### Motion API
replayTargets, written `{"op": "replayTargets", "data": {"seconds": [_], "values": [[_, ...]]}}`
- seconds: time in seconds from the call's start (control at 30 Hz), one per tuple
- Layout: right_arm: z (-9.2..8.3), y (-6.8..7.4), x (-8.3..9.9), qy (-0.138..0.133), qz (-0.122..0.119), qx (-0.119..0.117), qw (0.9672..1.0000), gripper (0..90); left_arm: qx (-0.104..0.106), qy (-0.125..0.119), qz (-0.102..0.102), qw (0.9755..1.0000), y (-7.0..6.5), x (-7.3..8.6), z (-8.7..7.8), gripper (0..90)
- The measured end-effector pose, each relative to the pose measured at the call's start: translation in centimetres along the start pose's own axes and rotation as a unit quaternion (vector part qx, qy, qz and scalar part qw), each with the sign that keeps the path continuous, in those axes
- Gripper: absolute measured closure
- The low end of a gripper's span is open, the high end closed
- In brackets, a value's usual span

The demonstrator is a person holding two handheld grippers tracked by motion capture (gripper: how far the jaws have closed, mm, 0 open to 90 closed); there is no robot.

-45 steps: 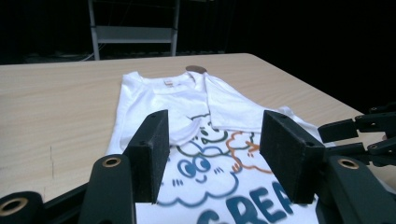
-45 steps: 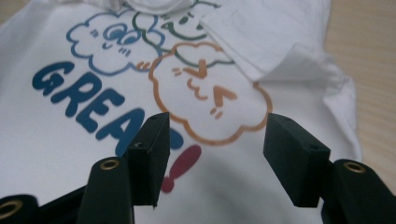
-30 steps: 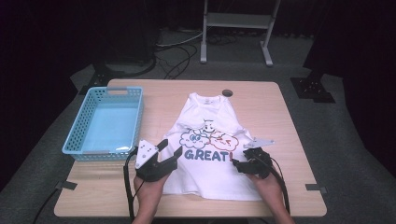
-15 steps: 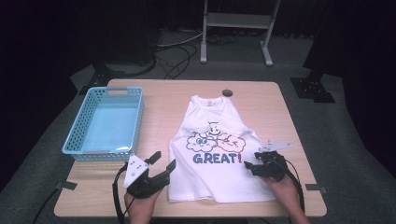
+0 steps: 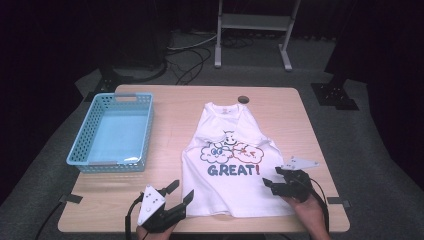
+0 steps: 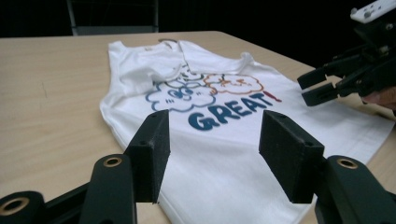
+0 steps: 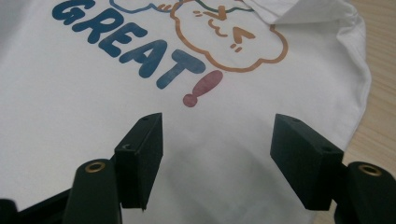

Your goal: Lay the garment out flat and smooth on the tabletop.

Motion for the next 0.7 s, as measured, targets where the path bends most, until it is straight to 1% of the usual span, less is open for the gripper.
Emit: {"op": "replayTargets", "data": {"seconds": [0.13,0.27,0.33,0.4,0.53,0.7], "values": [[0.0,0.1,0.2,-0.002,0.004,-0.005,1.0000,33.4,0.004,0.012,0.001,0.9999,-0.6,1.6,0.2,48.5],[0.1,0.2,0.2,-0.002,0.003,-0.007,1.0000,32.6,0.006,0.025,0.006,0.9996,-1.2,2.7,0.2,55.4],[0.2,0.3,0.1,-0.001,0.000,-0.008,1.0000,32.3,0.005,0.036,0.009,0.9993,-1.4,3.2,0.2,59.1],[0.3,0.3,0.0,0.000,-0.001,-0.009,1.0000,32.3,0.004,0.047,0.008,0.9988,-1.5,3.7,0.3,61.6],[0.4,0.4,0.1,0.002,-0.002,-0.011,0.9999,32.2,-0.002,0.067,0.009,0.9977,-1.6,4.4,0.3,63.5],[0.6,0.4,0.5,0.006,-0.001,-0.011,0.9999,32.2,-0.008,0.079,0.011,0.9968,-1.5,4.8,0.3,65.5]]}}
Point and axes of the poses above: each handheld gripper's, and its own axes: z roughly forward along the jaws, x roughly out of its underside, y roughly to its left, the point moved 6 cm from there along z, roughly forward along the jaws, and after that the axes turned 6 degrees about y, right-handed, at the moved point
